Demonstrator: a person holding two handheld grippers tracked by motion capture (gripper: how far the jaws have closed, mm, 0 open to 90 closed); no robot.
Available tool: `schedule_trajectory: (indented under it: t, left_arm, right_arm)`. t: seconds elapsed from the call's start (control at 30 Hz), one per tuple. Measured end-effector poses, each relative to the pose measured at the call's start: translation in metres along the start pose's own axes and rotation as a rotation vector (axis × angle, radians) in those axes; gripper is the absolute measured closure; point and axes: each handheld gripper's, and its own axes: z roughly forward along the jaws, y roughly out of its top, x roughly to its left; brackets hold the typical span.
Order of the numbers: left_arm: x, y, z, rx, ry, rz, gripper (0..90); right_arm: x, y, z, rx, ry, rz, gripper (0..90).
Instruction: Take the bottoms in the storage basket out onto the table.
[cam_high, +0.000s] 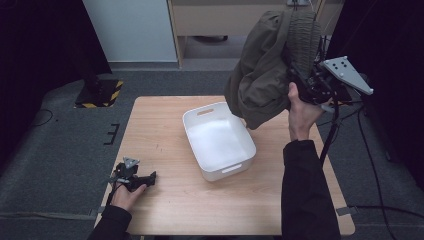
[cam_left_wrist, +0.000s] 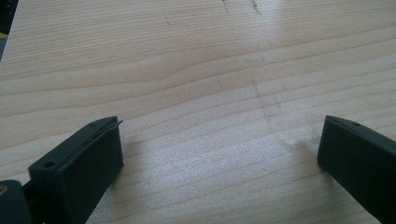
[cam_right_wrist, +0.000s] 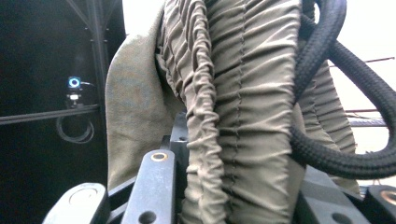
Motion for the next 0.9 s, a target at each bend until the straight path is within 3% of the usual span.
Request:
schedule_trajectory:
  t: [0.53, 0.9]
  left_arm:
    - [0.000, 0.000, 0.000, 0.001, 0.000, 0.001, 0.0]
    - [0.000, 0.000, 0.000, 0.001, 0.000, 0.001, 0.0]
  right_arm:
    - [-0.041, -0.001, -0.020, 0.037, -0.095, -0.037, 69.3]
    - [-0.069, -0.035, -0.029, 0.150, -0.147, -0.039, 69.2]
